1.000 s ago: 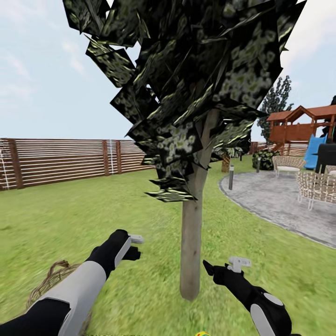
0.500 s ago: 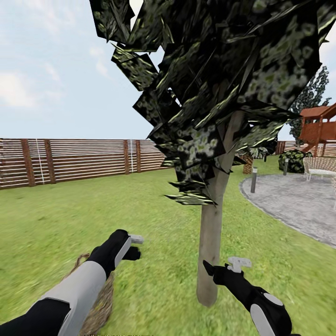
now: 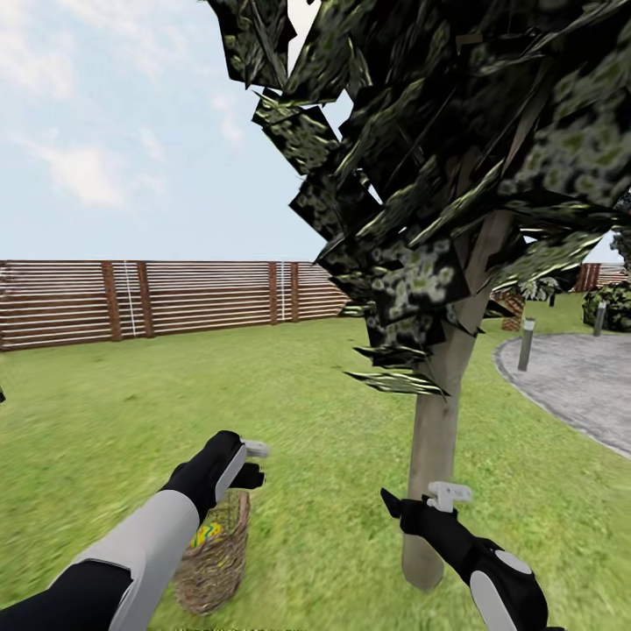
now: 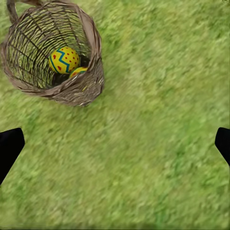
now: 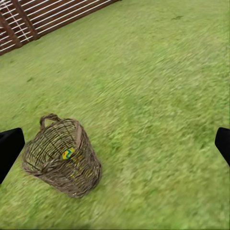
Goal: Take the three Easter eggs out of the wicker basket on the lawn in the garden, then place them on the lawn next to a single tree (choose any tree) so that all three eggs are next to the same tree and none are left in the basket.
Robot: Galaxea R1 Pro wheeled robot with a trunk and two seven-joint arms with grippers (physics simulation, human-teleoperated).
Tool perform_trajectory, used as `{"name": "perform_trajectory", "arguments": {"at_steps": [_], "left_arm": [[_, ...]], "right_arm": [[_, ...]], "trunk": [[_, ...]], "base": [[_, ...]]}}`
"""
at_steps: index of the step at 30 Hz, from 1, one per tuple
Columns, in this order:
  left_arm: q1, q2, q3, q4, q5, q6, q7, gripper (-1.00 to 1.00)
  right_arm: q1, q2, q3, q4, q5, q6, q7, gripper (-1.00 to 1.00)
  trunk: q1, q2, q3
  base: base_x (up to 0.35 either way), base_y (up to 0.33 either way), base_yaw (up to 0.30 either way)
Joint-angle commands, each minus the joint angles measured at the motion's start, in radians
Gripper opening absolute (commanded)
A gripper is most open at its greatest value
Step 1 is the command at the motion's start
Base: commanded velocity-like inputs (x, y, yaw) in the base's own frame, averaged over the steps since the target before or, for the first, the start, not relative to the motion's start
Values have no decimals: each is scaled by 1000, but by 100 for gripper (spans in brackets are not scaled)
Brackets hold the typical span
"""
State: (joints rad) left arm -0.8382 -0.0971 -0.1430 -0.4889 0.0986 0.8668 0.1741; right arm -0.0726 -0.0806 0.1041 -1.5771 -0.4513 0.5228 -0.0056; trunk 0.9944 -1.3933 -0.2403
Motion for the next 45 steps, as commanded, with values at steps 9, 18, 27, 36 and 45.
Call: {"name": "perform_trajectory", "arguments": {"at_steps": [9,18,27,36,45], "left_arm": [[-1,0,-6,0,10,3,8,100],[-1,0,-6,-3,11,4,7,100],[0,0,-6,-4,12,5,6,100],[1,0,-5,-8,14,7,3,100],[3,2,-6,-26,15,7,-1,100]], "right_arm": [[0,-1,1,-1,-3,5,0,100],[0,-1,2,-1,-3,5,1,100],[0,-1,2,1,-3,5,1,100],[0,-1,3,6,-3,5,2,100],[-1,-2,3,6,-3,6,3,100]], "trunk": [[-35,62,23],[-69,125,45],[-104,188,66],[-127,230,77],[-127,230,68]], "base": [[0,0,279],[0,0,274],[0,0,252],[0,0,239],[10,17,224]]}}
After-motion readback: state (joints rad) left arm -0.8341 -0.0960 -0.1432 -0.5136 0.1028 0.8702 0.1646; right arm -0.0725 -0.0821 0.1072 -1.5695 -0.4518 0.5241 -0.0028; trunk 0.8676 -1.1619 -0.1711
